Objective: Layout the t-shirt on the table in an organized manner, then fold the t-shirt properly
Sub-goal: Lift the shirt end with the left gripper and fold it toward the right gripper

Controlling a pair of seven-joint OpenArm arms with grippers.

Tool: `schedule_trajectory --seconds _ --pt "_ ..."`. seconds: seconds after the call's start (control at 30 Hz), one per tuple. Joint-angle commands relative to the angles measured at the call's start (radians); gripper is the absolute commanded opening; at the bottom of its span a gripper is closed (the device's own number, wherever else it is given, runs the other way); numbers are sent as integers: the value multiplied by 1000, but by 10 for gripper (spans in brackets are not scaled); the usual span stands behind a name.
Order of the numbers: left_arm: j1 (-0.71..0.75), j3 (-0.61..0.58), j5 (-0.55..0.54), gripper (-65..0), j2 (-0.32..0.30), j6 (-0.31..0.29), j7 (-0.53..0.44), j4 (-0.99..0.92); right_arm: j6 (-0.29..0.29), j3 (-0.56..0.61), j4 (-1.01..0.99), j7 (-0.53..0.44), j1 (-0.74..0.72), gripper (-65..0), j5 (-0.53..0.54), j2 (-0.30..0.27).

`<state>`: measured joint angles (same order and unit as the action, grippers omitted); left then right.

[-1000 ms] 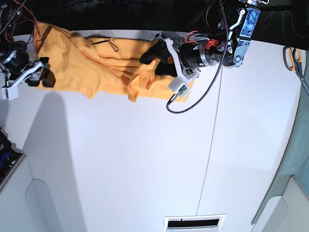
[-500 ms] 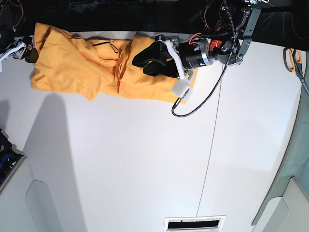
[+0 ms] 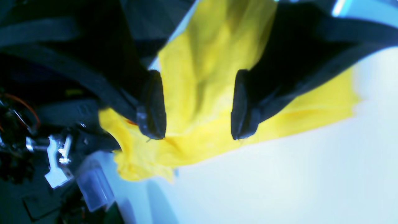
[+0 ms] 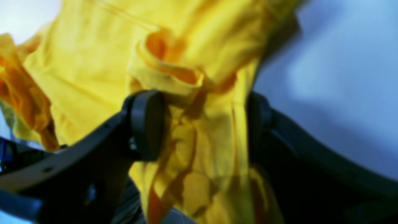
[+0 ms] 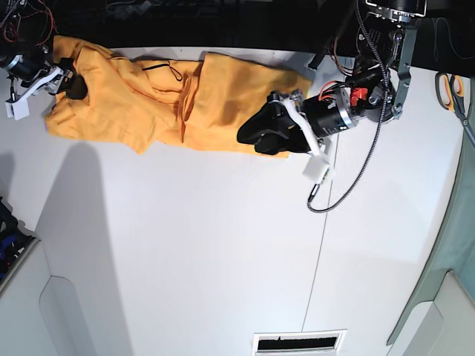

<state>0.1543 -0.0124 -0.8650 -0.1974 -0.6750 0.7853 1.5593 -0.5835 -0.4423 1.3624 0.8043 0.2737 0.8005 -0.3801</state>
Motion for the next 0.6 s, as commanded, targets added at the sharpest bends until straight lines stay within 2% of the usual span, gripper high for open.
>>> schedule_trajectory --seconds 0.0,0.03,0.07,0.17,0.2,0.37,0.57 --pt "-10 20 -22 -286 -15 -23 -18 18 -7 11 11 3 -3 -277 -1 -15" --pt "-8 34 -22 -286 -26 -23 -18 18 -6 21 11 0 -6 -299 -1 -15" --pt "-7 48 -23 -286 -39 -23 -18 18 -3 27 11 0 -11 -356 -4 -15" --pt "-7 91 -22 -286 -79 -23 -18 18 4 26 11 -11 -30 -613 -37 -16" --pt "-6 106 -21 -286 -92 -23 -18 18 3 25 11 -18 -39 -650 -57 -16" --pt "6 175 -8 -286 -141 -23 -18 14 4 22 11 -23 -87 -650 -121 -39" --pt "40 133 23 -286 -160 -23 -41 -96 4 21 24 -14 -150 -650 -101 -97"
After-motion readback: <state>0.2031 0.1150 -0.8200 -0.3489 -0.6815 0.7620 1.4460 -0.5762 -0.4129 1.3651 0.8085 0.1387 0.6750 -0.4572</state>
